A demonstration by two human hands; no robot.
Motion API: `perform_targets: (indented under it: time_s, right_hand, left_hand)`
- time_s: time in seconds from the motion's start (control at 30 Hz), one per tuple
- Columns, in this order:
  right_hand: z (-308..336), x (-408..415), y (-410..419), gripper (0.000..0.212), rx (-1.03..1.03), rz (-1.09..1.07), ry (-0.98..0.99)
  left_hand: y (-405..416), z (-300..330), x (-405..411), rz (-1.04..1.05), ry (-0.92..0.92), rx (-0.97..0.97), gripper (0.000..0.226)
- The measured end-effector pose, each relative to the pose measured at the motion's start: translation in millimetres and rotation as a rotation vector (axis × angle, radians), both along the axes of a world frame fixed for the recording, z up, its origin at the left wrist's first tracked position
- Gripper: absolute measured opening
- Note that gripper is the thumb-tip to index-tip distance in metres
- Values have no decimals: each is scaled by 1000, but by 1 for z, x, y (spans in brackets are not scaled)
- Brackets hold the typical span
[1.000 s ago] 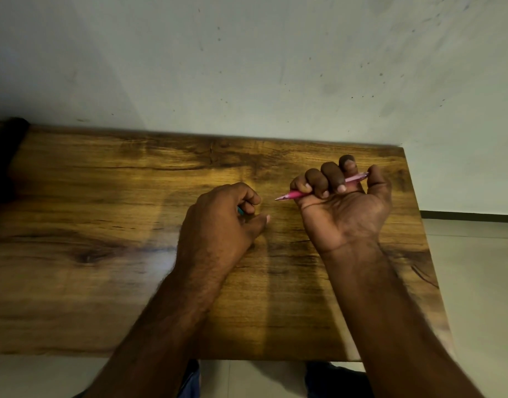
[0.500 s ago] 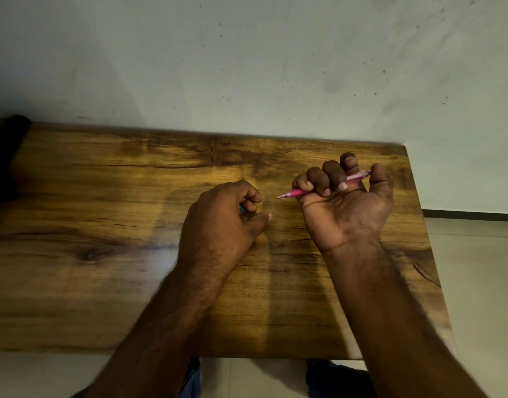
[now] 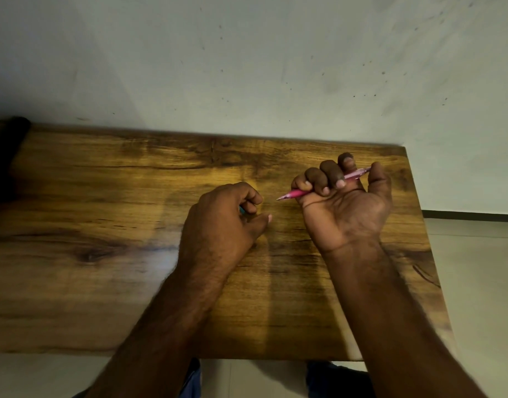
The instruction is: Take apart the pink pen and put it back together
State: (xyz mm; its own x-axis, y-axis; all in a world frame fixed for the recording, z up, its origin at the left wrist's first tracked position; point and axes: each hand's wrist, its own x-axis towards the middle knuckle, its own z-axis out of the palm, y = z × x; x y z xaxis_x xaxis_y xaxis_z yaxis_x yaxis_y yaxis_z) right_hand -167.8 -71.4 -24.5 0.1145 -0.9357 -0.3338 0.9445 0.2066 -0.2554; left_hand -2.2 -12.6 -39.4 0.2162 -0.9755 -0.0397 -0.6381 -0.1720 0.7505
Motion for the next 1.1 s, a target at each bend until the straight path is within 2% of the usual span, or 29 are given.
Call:
perform_targets:
  time_s: [0.77, 0.93, 1.1]
  right_hand:
    - [3, 1, 2, 51, -22, 19, 34]
    - [9, 2, 2, 49, -91, 63, 152]
    - [19, -3, -2, 48, -265, 113, 421]
  left_hand:
    - [1, -3, 0, 1, 48, 11, 26]
    - [1, -2, 0, 0, 49, 15, 26]
    - [1, 0, 1, -10, 50, 12, 26]
